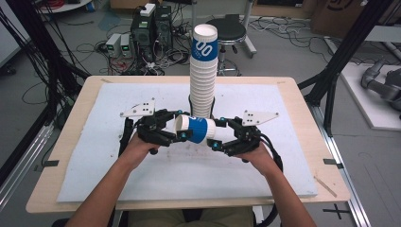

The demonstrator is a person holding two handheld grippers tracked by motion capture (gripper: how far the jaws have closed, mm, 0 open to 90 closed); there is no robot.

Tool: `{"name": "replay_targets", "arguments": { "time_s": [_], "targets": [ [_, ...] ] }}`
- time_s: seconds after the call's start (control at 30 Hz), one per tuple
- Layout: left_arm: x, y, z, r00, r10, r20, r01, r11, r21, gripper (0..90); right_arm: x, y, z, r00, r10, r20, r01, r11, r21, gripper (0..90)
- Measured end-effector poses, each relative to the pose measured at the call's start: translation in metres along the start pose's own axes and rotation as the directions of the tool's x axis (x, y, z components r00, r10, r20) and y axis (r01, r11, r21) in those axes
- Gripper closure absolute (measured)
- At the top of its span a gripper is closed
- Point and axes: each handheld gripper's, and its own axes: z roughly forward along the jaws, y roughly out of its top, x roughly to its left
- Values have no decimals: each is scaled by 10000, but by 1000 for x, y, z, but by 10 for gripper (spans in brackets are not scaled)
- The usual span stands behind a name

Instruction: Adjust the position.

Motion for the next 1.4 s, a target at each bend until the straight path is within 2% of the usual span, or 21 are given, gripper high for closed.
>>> {"name": "replay_targets", "arguments": {
  "time_s": [0.13,0.17,0.2,0.3,0.53,0.8,1.03,1.1,1.17,1.4],
  "targets": [
    [0,-1,3,9994,-104,323,106,9999,-57,290,0,-2,4,9999,42,-134,-42,10000,-12,188],
    [-1,-1,4,9991,-155,406,160,9998,-118,290,0,-3,6,9994,78,-342,-79,10000,-21,168],
    [-1,-1,4,9985,-190,512,197,9997,-135,290,0,-3,6,9994,78,-342,-79,10000,-21,168],
    [-2,-1,5,9960,-306,838,337,9988,-367,290,1,-4,9,9968,270,-747,-297,9990,-342,154],
    [-1,-2,6,9941,-386,1015,428,9983,-389,290,0,-4,9,9944,283,-1019,-319,9989,-339,164],
    [-1,-3,8,9926,-426,1133,444,9989,-129,296,0,-3,5,9930,135,-1174,-115,9998,174,200],
    [-1,-4,10,9923,-571,1097,580,9983,-45,294,0,1,1,9939,107,-1098,-67,9993,373,216],
    [-3,-4,11,9955,-489,814,479,9988,139,272,0,2,-1,9951,-57,-983,106,9987,499,216],
    [-4,-3,12,9974,-576,435,559,9977,395,164,0,2,-2,9961,-82,-879,138,9979,628,216],
    [-6,-1,8,9994,-331,123,317,9944,1010,152,-3,3,-10,9981,-132,-607,198,9939,1087,216]
  ]
}}
